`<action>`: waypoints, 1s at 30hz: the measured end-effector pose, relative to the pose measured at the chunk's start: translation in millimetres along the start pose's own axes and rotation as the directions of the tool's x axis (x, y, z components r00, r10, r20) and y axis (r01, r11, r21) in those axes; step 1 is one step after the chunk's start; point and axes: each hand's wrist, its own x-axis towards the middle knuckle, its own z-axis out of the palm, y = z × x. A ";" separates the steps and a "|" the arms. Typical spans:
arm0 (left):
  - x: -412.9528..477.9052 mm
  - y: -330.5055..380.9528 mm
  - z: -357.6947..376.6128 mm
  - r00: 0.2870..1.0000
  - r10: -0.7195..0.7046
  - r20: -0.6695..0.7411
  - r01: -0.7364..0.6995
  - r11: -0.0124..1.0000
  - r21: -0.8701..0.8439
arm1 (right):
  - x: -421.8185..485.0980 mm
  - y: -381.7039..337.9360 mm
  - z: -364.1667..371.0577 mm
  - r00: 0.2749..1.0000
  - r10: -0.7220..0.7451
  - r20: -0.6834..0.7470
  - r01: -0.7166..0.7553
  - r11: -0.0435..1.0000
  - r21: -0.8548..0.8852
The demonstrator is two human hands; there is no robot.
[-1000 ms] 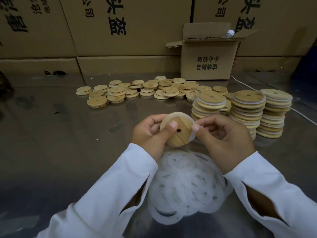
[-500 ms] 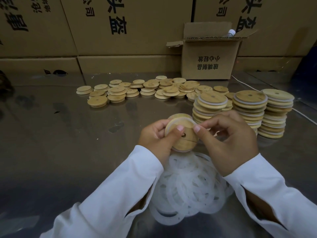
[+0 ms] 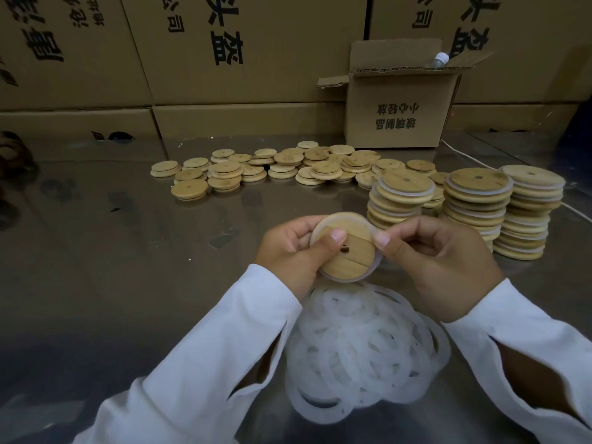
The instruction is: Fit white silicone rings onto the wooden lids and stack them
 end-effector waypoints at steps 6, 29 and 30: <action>0.4 -2.9 2.4 0.997 0.043 -0.072 -0.041 0.999 0.028 | -0.3 3.9 1.5 1.000 0.003 0.005 -0.003 0.997 0.080; 72.2 2.8 1.7 0.916 -0.141 -0.376 0.224 0.957 0.187 | 1.5 23.6 1.9 0.997 0.055 0.059 -0.022 0.890 -0.455; 75.6 2.5 4.5 0.928 -0.140 -0.346 0.231 0.944 0.237 | 1.6 23.9 1.4 0.997 0.054 0.060 -0.020 0.887 -0.461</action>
